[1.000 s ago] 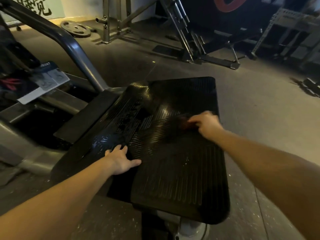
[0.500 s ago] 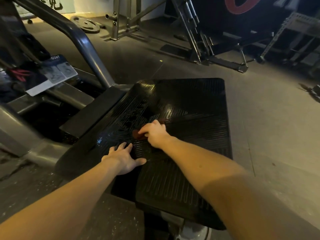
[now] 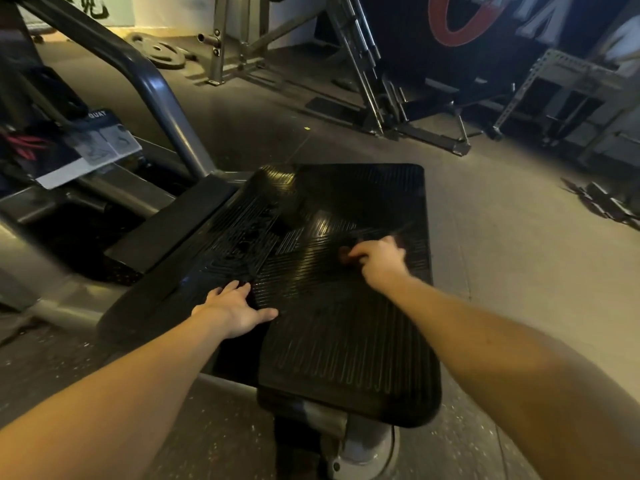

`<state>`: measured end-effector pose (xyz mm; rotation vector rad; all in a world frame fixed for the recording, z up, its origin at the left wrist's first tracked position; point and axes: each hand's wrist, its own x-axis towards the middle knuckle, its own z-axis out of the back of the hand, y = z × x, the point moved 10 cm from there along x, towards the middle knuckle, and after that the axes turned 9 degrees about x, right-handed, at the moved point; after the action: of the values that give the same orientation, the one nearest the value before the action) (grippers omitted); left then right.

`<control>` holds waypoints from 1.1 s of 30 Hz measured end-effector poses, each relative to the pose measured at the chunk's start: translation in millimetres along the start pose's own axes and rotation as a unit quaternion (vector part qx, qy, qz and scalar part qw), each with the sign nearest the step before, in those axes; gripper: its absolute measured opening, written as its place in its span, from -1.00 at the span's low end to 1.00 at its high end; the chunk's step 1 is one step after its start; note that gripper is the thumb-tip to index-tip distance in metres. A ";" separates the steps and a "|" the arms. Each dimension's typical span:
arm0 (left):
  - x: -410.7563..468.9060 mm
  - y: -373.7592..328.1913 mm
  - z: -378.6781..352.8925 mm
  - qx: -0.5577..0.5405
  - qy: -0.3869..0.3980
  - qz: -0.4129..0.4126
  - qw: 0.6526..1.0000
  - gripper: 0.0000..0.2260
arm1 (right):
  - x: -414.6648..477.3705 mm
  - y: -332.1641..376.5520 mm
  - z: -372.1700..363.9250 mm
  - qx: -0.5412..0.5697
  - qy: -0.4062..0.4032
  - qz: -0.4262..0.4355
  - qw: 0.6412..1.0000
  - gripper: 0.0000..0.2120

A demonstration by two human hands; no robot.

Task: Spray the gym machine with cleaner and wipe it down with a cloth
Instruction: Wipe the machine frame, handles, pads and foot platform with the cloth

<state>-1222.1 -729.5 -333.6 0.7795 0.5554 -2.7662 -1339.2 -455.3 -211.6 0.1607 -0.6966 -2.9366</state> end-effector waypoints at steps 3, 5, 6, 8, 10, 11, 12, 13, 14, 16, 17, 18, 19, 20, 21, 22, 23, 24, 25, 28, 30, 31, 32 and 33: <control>4.7 5.8 -4.7 -0.008 0.001 -0.009 1.000 -0.11 | -15.5 78.3 -80.6 -0.042 0.080 0.113 0.990 -0.64; 5.6 12.1 -8.5 -0.004 -0.002 -0.005 1.000 -0.10 | -20.5 102.9 -110.8 -0.051 0.131 0.144 0.980 -0.64; 5.2 14.2 -8.4 0.000 -0.004 -0.001 1.000 -0.10 | -19.5 102.4 -113.5 -0.047 0.151 0.146 0.977 -0.64; -2.9 13.8 -7.4 -0.003 -0.005 0.006 1.000 -0.12 | -23.5 88.6 -95.9 -0.033 0.154 0.147 0.977 -0.65; -14.6 6.4 -1.9 -0.006 -0.015 0.008 1.000 -0.17 | -32.1 64.1 -62.2 -0.039 0.123 0.140 0.982 -0.65; -19.9 0.3 1.5 0.008 -0.024 0.001 1.000 -0.19 | -35.8 46.3 -41.8 -0.048 0.112 0.125 0.985 -0.66; -23.8 -6.1 3.3 0.025 -0.030 -0.007 0.999 -0.21 | -38.2 24.1 -21.7 -0.056 0.105 0.107 0.987 -0.66; -27.7 -12.3 3.1 0.035 -0.029 -0.015 0.999 -0.20 | -39.7 -0.3 -0.7 -0.061 0.097 0.085 0.990 -0.64; -30.7 -16.5 1.1 0.034 -0.024 -0.019 0.999 -0.19 | -39.3 -23.4 21.2 -0.057 0.077 0.058 0.994 -0.61; -34.9 -21.0 -6.3 0.023 0.000 -0.020 1.000 -0.14 | -40.1 -60.0 59.9 -0.048 0.022 0.001 0.999 -0.60; -37.2 -22.6 -9.6 0.021 0.007 -0.023 1.000 -0.13 | -44.0 -64.3 72.4 -0.050 0.000 -0.007 0.999 -0.60; -39.7 -23.0 -11.4 0.018 0.007 -0.026 0.999 -0.12 | -49.9 -60.1 77.2 -0.057 -0.010 -0.008 0.998 -0.61; -42.4 -21.8 -11.8 0.014 0.002 -0.028 1.000 -0.13 | -55.4 -51.3 74.8 -0.065 -0.014 -0.008 0.998 -0.65; -45.0 -19.0 -11.9 0.010 -0.006 -0.030 0.999 -0.14 | -58.8 -41.0 65.5 -0.069 -0.011 -0.013 0.997 -0.68; -46.3 -16.7 -10.8 0.011 -0.016 -0.034 0.999 -0.15 | -63.1 -25.4 51.8 -0.067 -0.003 -0.006 0.998 -0.69; -45.8 -12.4 -10.8 0.012 -0.025 -0.038 0.999 -0.16 | -66.7 -4.2 30.3 -0.065 0.018 0.016 0.998 -0.68; -45.5 -6.7 -11.5 0.015 -0.032 -0.039 0.999 -0.17 | -68.2 17.1 3.7 -0.064 0.043 0.040 0.996 -0.67; -45.6 -0.7 -12.3 0.015 -0.038 -0.038 0.998 -0.17 | -67.5 38.2 -25.3 -0.063 0.069 0.061 0.994 -0.67; -46.0 6.9 -13.5 0.012 -0.043 -0.033 0.998 -0.18 | -65.5 58.8 -55.6 -0.064 0.092 0.083 0.990 -0.67; -47.0 28.9 -17.8 0.002 -0.059 -0.015 0.998 -0.17 | -69.3 120.3 -119.5 -0.064 0.121 0.150 0.979 -0.69; -48.0 35.5 -18.8 0.004 -0.068 -0.008 0.998 -0.15 | -67.4 128.3 -135.7 -0.055 0.145 0.162 0.974 -0.69; -48.1 36.7 -19.6 0.006 -0.068 -0.004 0.998 -0.15 | -68.0 124.9 -134.1 -0.048 0.156 0.167 0.972 -0.68; -47.6 36.7 -19.3 0.007 -0.065 -0.002 0.998 -0.15 | -69.1 118.5 -126.4 -0.046 0.160 0.174 0.971 -0.67; -47.5 35.8 -19.4 0.007 -0.060 -0.002 0.998 -0.15 | -71.1 107.7 -113.4 -0.051 0.160 0.178 0.970 -0.67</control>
<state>-1162.7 -749.1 -334.0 0.6112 0.5164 -2.7998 -1244.4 -590.7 -258.2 0.4369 -0.4685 -2.5140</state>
